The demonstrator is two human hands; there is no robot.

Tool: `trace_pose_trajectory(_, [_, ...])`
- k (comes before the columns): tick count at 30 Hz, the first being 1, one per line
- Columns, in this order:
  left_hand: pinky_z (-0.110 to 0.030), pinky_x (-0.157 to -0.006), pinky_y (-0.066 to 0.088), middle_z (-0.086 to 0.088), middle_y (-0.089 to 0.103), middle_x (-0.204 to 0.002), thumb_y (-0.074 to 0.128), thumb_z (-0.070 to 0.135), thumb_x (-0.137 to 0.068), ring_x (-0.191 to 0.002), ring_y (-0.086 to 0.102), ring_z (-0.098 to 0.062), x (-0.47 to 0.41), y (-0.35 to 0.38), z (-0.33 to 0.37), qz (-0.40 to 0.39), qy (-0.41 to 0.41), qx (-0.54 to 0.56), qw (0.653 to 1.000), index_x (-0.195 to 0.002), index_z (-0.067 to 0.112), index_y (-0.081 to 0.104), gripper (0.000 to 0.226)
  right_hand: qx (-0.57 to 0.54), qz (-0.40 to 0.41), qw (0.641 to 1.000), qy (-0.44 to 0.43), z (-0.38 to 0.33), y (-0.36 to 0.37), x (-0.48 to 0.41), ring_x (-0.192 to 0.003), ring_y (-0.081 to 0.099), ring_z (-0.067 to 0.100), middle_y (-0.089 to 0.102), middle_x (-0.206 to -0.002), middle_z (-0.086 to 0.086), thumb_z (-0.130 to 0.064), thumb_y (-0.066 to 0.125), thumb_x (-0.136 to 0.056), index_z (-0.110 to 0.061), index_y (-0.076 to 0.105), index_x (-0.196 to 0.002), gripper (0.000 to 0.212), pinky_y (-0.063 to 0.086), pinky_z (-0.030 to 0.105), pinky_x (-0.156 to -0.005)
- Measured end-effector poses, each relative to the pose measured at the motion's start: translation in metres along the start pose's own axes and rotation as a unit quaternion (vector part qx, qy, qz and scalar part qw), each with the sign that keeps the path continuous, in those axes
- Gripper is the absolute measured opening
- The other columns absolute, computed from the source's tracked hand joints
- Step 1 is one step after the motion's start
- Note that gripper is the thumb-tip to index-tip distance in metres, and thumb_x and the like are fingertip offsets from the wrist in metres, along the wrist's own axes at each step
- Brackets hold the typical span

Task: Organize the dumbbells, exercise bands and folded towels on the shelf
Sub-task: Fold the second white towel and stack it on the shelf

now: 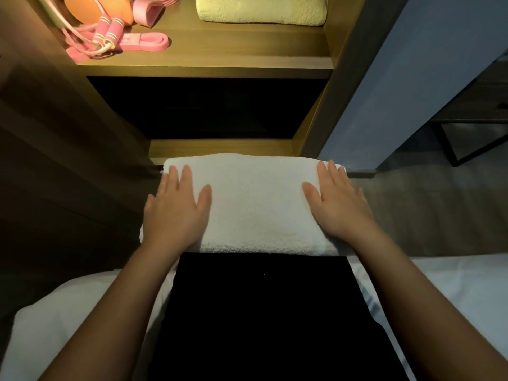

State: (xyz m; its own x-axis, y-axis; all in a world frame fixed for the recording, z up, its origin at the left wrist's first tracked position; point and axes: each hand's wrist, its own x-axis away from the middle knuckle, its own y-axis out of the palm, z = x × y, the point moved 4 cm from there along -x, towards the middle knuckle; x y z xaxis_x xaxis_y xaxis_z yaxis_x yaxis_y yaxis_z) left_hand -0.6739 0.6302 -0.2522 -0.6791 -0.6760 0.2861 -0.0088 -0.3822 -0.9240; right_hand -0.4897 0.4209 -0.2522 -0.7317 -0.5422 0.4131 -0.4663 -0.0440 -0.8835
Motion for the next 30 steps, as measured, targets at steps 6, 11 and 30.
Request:
trace_pose_trajectory(6, [-0.057,-0.102,0.034,-0.019,0.018,-0.156,0.02,0.045,-0.097,-0.139,0.025,-0.039,-0.015,-0.008,-0.043,-0.078,-0.105,0.059,0.99,-0.142,0.007,0.025,0.059,0.025,0.002,1.0,0.002,0.0,-0.002,-0.004,-0.15,-0.009,0.023,-0.012,-0.163,-0.002,-0.064,0.008,-0.095,-0.024,-0.006,-0.155,0.073,0.003,0.057,-0.117])
trace_pose_trajectory(11, [-0.045,-0.121,-0.002,-0.004,-0.006,-0.164,0.03,0.036,-0.102,-0.15,-0.009,-0.02,0.004,-0.062,0.029,0.156,0.058,0.033,0.985,-0.156,0.016,0.004,0.063,0.034,-0.005,0.999,-0.002,0.002,-0.002,-0.005,-0.15,-0.009,0.024,-0.012,-0.163,-0.002,-0.065,0.007,-0.093,-0.025,-0.006,-0.154,0.074,0.001,0.057,-0.117])
trace_pose_trajectory(30, [-0.048,-0.121,-0.001,0.003,0.002,-0.164,0.016,0.052,-0.1,-0.151,-0.003,-0.017,-0.011,-0.001,0.062,0.042,0.099,-0.062,0.992,-0.156,0.026,0.009,0.063,-0.017,0.106,0.992,-0.068,-0.033,-0.031,0.017,-0.15,-0.011,0.02,-0.01,-0.163,0.0,-0.053,0.019,-0.101,-0.018,-0.002,-0.156,0.068,-0.007,0.044,-0.118])
